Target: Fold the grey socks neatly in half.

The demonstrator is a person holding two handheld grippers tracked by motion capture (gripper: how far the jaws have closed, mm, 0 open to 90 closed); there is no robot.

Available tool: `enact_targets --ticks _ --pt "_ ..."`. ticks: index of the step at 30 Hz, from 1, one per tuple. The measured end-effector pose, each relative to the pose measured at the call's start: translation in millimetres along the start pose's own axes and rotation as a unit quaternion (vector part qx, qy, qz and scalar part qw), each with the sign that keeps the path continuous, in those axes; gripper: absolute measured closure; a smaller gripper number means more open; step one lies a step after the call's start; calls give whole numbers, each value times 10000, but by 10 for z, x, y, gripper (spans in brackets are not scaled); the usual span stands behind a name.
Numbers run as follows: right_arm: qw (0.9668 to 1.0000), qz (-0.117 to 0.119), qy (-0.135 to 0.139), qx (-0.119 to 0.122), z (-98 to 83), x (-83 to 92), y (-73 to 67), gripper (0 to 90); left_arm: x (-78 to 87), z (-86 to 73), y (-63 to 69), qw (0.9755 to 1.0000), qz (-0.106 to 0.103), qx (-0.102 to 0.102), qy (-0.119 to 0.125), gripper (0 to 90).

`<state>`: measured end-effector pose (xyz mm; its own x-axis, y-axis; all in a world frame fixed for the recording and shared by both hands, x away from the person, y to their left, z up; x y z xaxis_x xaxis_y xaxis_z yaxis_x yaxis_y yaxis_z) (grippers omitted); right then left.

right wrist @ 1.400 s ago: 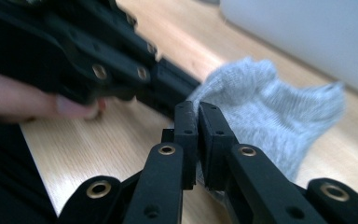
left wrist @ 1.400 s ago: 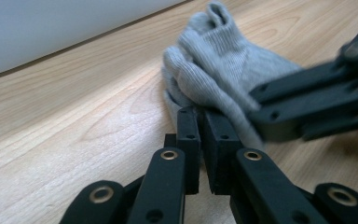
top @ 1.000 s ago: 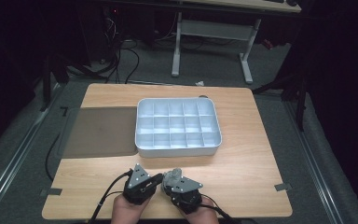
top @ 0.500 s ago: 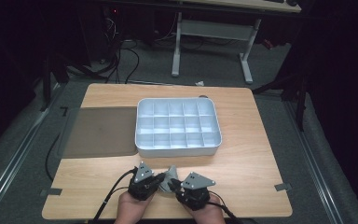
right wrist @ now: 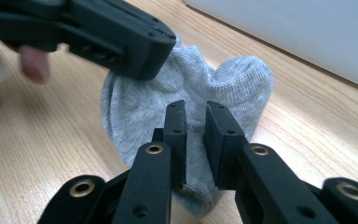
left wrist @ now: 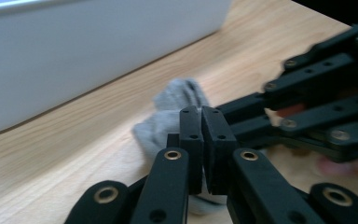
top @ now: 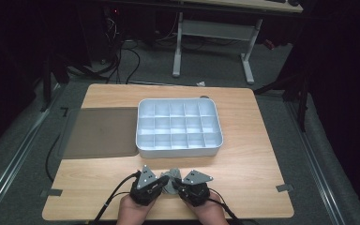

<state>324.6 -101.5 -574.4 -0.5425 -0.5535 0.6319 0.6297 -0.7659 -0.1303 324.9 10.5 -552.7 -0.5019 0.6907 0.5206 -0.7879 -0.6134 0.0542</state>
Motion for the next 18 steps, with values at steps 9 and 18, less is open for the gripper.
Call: enact_targets --ticks 9,18 --pt "10000 53 -17 55 -1 -1 7 810 -52 -193 -75 9988 155 -264 -382 900" --pt "10000 9 -59 60 15 15 0 773 -53 -203 -83 9988 160 -243 -388 900"
Point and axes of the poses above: each handheld gripper's, and its own axes: x roughly backward along the jaws, z roughly out of its top, y roughly to its right, the point moved 7 cm from there along -x, roughly forward along the jaws, and after that the axes turned 7 degrees about -x, right-handed, at the moved point
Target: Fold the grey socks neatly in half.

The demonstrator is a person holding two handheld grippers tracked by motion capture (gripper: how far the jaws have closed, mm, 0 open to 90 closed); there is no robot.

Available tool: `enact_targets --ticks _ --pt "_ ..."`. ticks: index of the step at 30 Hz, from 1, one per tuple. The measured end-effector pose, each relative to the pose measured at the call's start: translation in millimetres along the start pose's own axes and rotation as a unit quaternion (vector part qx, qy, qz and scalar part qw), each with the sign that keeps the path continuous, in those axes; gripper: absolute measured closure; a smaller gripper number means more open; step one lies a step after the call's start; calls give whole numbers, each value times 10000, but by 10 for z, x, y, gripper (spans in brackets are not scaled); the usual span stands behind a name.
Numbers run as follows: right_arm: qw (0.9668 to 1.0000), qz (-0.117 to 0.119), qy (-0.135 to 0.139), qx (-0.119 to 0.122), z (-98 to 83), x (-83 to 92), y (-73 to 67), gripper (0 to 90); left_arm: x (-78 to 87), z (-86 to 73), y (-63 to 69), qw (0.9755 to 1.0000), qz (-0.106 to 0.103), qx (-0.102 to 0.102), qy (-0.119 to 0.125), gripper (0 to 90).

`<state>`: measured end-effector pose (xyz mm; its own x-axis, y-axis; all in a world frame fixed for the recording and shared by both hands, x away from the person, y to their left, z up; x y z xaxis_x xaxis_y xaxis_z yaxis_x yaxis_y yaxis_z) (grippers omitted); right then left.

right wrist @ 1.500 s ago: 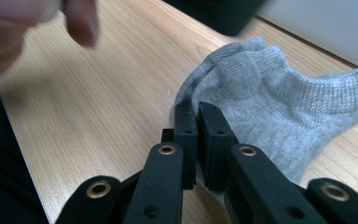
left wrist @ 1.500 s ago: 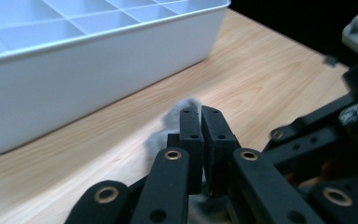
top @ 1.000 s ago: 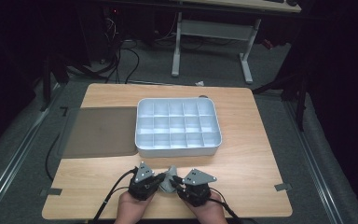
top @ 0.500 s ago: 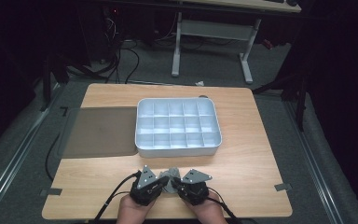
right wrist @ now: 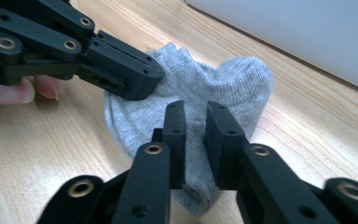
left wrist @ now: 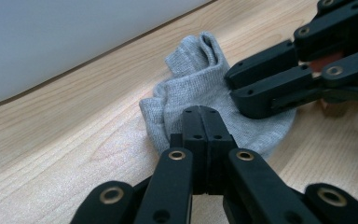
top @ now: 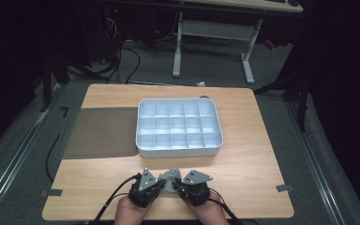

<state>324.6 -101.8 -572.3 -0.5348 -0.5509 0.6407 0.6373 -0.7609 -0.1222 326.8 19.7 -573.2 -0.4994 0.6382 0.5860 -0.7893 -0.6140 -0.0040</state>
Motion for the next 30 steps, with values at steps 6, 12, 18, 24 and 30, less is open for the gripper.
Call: enact_targets --ticks 6,12,18,24,30 --pt "9996 -59 259 -111 136 255 22 728 3 -4 -8 10000 -13 79 2 900" --pt "9988 -26 227 -434 106 289 99 646 0 -2 -8 10000 -21 83 1 900" --pt "9971 78 17 -754 40 177 93 596 1 -2 -6 10000 2 72 5 899" --pt "9960 100 -270 -851 -42 91 100 589 12 19 22 10000 89 12 25 885" --pt "9959 114 -305 -845 -72 44 85 609 55 154 157 9996 43 -162 224 834"
Point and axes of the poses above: each handheld gripper's, and its own axes: x roughly backward along the jaws, z roughly out of its top, y roughly to its right, the point moved 7 cm from there along -x, roughly forward along the jaws, and after that the axes turned 7 degrees about -x, right-handed, at the moved point
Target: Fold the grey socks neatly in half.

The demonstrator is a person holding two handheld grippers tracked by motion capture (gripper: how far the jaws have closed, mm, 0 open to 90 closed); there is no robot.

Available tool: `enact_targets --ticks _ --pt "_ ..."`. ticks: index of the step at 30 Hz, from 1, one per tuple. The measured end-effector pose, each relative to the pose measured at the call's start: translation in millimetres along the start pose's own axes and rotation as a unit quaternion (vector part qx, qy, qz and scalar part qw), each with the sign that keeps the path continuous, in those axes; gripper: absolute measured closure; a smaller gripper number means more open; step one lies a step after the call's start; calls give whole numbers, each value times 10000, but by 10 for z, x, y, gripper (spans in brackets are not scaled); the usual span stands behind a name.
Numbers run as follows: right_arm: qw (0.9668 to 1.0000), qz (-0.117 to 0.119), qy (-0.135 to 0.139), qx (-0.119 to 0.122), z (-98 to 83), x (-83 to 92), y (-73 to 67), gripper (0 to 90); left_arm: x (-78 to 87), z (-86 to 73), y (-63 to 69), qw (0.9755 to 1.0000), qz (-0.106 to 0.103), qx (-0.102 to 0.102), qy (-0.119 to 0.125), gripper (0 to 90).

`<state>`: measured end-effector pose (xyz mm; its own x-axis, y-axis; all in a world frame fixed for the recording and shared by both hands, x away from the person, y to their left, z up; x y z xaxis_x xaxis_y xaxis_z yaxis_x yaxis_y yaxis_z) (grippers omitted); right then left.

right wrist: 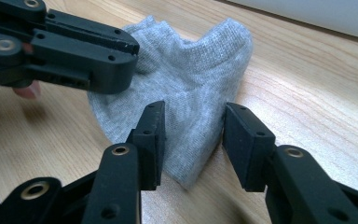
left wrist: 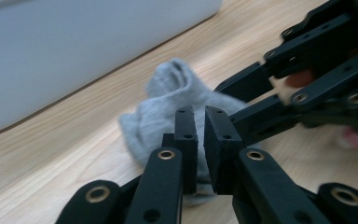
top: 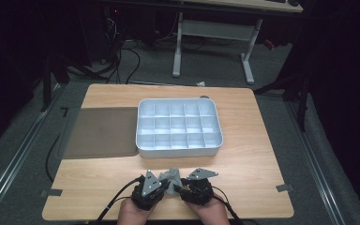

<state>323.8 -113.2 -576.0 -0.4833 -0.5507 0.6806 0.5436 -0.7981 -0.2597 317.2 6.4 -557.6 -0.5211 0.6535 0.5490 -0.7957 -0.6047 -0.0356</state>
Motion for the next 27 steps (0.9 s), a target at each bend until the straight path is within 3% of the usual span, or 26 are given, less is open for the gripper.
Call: enact_targets --ticks 4,11,19,22,27 --pt "10000 29 18 -26 -9 2 -2 616 -69 -72 -34 9996 81 -17 -259 833" --pt "10000 -9 29 -12 -5 -7 -13 593 -90 -114 -50 9993 85 -86 -343 842" --pt "9994 336 -27 -67 -1 -23 -30 753 -96 -121 -38 9993 122 -139 -327 859" --pt "9996 255 -10 73 10 2 -44 820 -101 -121 -31 9992 154 -165 -319 863" --pt "9993 252 138 229 49 87 -103 831 -117 -115 -26 9993 162 -143 -316 870"
Point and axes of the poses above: each handheld gripper's, and its own axes: x roughly backward along the jaws, z roughly out of its top, y roughly to its right, the point moved 7 cm from there along -x, roughly forward along the jaws, and after that the axes turned 7 degrees about -x, right-handed, at the moved point
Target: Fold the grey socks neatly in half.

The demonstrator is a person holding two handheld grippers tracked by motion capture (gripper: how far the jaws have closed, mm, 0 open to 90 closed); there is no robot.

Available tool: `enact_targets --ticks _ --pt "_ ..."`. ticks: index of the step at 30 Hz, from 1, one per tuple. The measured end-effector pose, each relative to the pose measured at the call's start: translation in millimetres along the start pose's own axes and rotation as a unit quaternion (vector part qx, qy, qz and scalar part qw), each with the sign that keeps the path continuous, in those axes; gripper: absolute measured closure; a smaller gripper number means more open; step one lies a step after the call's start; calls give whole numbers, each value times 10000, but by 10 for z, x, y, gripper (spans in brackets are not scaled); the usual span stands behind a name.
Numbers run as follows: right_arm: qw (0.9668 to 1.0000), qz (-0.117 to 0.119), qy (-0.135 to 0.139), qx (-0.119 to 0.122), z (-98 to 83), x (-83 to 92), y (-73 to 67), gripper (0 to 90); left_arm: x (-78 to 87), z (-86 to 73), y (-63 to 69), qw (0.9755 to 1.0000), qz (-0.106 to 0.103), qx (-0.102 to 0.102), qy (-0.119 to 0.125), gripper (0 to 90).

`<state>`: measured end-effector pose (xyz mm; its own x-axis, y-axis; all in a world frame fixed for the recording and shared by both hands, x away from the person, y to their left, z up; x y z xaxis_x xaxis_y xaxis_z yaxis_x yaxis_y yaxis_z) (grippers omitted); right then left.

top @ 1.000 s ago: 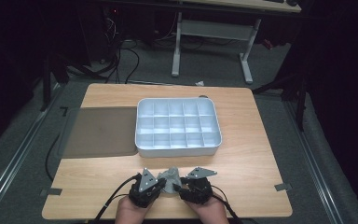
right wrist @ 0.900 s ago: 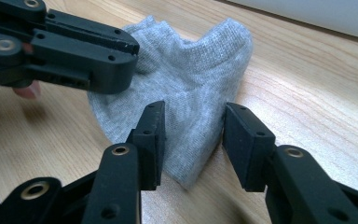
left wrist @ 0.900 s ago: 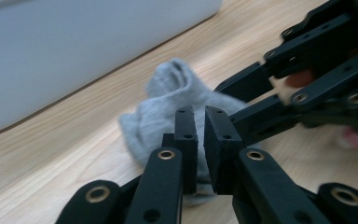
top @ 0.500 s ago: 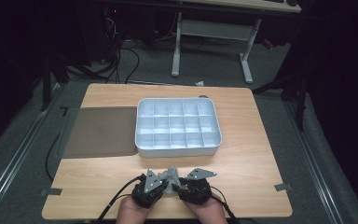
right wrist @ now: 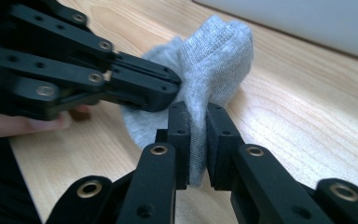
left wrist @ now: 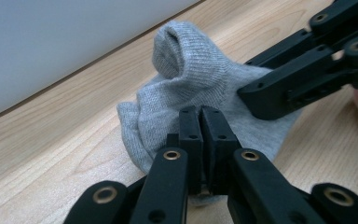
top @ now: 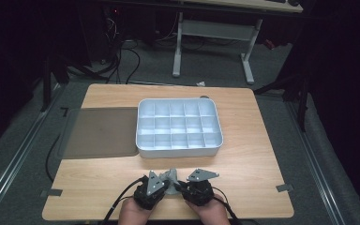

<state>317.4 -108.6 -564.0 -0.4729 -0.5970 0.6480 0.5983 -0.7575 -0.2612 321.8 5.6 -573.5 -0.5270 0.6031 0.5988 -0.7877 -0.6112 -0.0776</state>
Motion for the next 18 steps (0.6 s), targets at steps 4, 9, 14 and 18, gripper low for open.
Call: enact_targets --ticks 4,9,14,18 --pt "9999 -41 66 99 19 45 -62 832 -21 17 20 10000 -19 14 5 872" --pt "10000 17 30 50 53 76 -95 829 -41 34 44 10000 -33 -35 2 879" --pt "9998 41 206 -48 117 175 -57 734 -47 34 40 10000 -72 5 16 880" --pt "9985 -232 466 -170 142 346 126 725 -49 35 36 9999 -106 27 9 880"
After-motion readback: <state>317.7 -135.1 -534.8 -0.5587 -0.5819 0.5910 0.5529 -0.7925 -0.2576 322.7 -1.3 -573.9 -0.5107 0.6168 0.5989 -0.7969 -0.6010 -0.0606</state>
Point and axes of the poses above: each handheld gripper's, and its own axes: x roughly backward along the jaws, z roughly out of its top, y roughly to its right, the point moved 7 cm from there along -x, roughly forward along the jaws, and after that the axes turned 7 degrees about -x, right-handed, at the moved point
